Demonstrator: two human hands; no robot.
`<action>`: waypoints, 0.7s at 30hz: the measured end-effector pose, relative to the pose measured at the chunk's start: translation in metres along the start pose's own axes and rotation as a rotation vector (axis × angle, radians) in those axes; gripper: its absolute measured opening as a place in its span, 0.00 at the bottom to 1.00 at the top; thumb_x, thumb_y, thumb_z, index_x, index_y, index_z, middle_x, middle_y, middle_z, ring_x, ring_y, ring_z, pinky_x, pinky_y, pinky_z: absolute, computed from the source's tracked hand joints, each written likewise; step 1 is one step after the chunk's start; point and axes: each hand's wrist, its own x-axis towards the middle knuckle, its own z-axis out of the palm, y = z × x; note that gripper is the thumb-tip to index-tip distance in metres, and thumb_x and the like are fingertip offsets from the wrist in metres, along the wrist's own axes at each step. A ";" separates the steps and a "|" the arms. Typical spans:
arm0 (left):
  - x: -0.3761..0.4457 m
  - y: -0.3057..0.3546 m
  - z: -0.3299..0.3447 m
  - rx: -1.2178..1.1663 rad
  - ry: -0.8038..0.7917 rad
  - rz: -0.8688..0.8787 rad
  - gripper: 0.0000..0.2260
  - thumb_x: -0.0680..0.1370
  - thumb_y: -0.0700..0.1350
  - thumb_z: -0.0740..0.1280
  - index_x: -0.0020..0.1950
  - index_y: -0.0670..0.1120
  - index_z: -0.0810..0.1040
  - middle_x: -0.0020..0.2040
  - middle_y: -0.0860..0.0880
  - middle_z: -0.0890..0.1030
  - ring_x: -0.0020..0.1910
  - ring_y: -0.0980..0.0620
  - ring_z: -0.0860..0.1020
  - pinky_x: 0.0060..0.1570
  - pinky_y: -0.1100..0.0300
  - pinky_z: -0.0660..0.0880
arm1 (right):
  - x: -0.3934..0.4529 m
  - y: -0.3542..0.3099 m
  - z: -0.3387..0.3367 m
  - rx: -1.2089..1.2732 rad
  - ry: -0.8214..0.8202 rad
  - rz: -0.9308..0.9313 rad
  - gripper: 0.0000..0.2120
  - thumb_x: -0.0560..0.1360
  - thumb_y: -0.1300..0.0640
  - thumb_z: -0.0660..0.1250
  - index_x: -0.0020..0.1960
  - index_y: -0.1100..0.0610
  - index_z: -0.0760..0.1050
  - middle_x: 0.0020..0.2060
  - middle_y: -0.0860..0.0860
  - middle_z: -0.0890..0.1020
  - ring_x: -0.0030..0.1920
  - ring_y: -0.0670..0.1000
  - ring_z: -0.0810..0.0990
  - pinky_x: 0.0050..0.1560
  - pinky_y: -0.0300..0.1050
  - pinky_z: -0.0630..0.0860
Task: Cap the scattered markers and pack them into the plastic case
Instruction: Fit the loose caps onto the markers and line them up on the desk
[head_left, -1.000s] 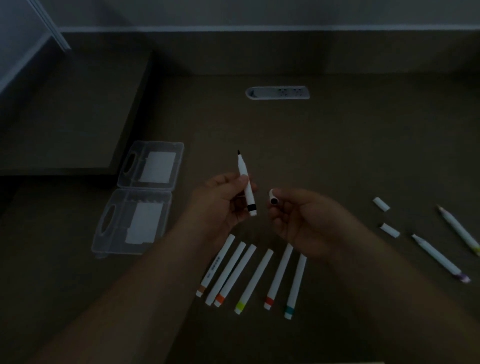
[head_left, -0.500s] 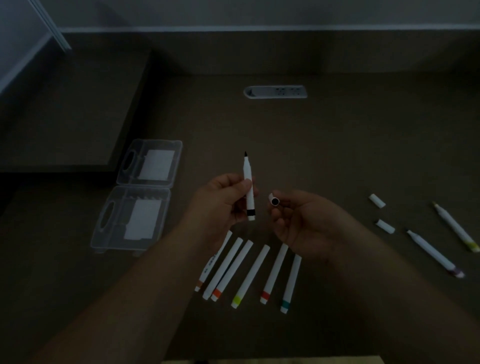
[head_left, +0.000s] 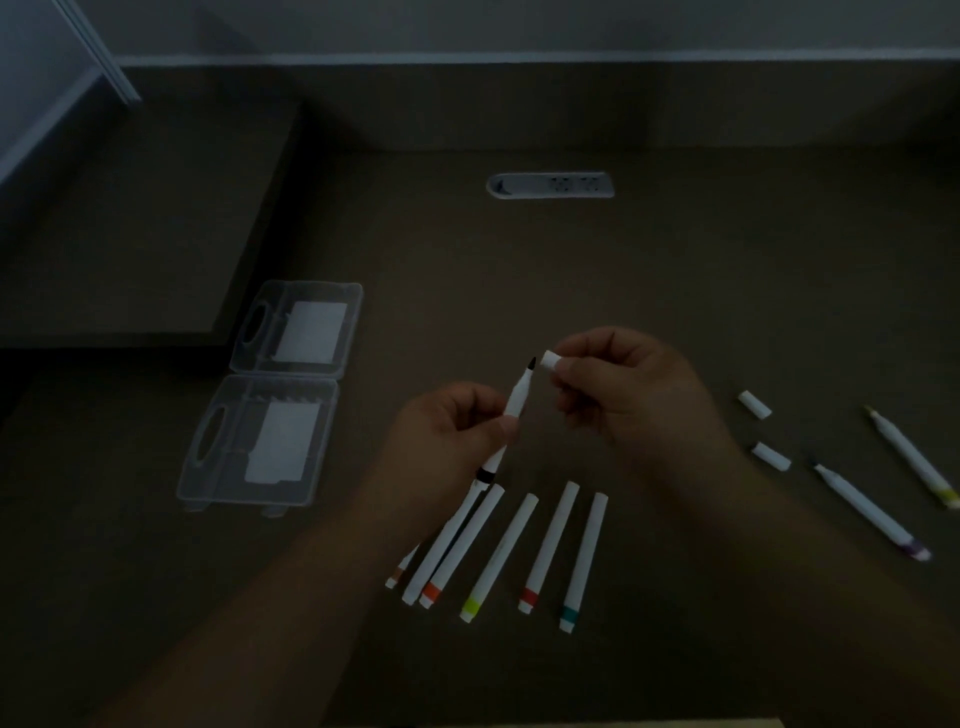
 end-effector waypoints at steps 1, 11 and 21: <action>0.000 0.001 0.000 0.009 -0.006 -0.003 0.05 0.79 0.44 0.66 0.50 0.53 0.80 0.45 0.54 0.83 0.40 0.62 0.82 0.36 0.67 0.75 | 0.001 0.001 0.000 -0.003 -0.003 -0.003 0.04 0.75 0.60 0.70 0.47 0.53 0.81 0.40 0.52 0.84 0.39 0.49 0.82 0.38 0.41 0.78; -0.004 0.005 -0.001 0.155 -0.032 0.043 0.06 0.80 0.44 0.67 0.51 0.54 0.80 0.46 0.55 0.81 0.41 0.68 0.79 0.36 0.70 0.73 | 0.007 -0.011 -0.010 -0.311 -0.172 -0.063 0.04 0.76 0.60 0.69 0.48 0.52 0.81 0.38 0.50 0.82 0.34 0.44 0.78 0.34 0.36 0.75; -0.003 0.012 0.001 0.243 0.014 0.109 0.06 0.80 0.45 0.66 0.49 0.56 0.78 0.46 0.54 0.80 0.43 0.61 0.79 0.34 0.72 0.72 | 0.010 -0.028 -0.009 -0.578 -0.272 -0.186 0.08 0.77 0.58 0.68 0.51 0.46 0.81 0.45 0.44 0.82 0.42 0.43 0.81 0.37 0.31 0.74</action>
